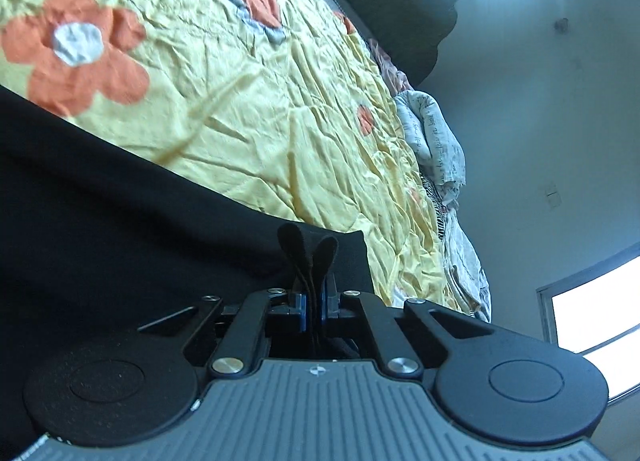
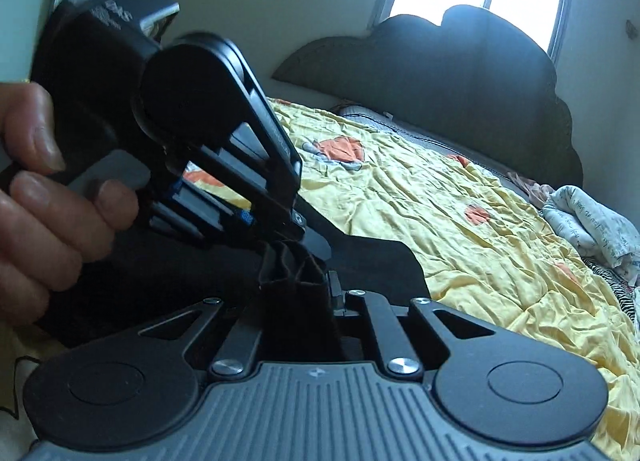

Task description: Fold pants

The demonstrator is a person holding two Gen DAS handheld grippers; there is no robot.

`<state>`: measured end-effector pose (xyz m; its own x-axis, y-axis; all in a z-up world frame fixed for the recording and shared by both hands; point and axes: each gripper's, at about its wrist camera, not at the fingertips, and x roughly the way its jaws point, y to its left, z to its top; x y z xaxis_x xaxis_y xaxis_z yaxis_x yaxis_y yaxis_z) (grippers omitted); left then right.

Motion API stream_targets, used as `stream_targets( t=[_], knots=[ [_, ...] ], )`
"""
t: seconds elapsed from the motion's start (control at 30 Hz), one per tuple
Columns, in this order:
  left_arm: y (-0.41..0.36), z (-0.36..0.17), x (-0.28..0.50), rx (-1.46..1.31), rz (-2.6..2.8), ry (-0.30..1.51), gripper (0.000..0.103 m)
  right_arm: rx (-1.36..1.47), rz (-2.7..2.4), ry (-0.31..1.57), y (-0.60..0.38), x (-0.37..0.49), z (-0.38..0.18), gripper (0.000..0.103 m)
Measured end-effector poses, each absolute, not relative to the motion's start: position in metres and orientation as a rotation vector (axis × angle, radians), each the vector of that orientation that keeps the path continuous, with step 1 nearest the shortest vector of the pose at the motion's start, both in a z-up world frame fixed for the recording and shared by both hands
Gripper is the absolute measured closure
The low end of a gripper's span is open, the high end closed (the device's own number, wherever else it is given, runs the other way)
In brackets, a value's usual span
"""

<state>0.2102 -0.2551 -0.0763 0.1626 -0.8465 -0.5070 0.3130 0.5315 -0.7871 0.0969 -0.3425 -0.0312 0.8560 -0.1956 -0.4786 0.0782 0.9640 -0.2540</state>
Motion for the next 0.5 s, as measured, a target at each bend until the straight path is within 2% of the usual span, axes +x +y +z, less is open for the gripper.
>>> stream_targets(
  t=[0.23,0.5],
  knots=[
    [-0.241,-0.072,0.202,-0.537,-0.896,1.059,0.099,-0.235,-0.136,0.531,-0.336,0.094,-0.032,0.096],
    [-0.22,-0.043,0.183,-0.305,-0.849,0.898,0.099,-0.267,-0.069,0.511,-0.318,0.096,-0.025,0.095]
  ],
)
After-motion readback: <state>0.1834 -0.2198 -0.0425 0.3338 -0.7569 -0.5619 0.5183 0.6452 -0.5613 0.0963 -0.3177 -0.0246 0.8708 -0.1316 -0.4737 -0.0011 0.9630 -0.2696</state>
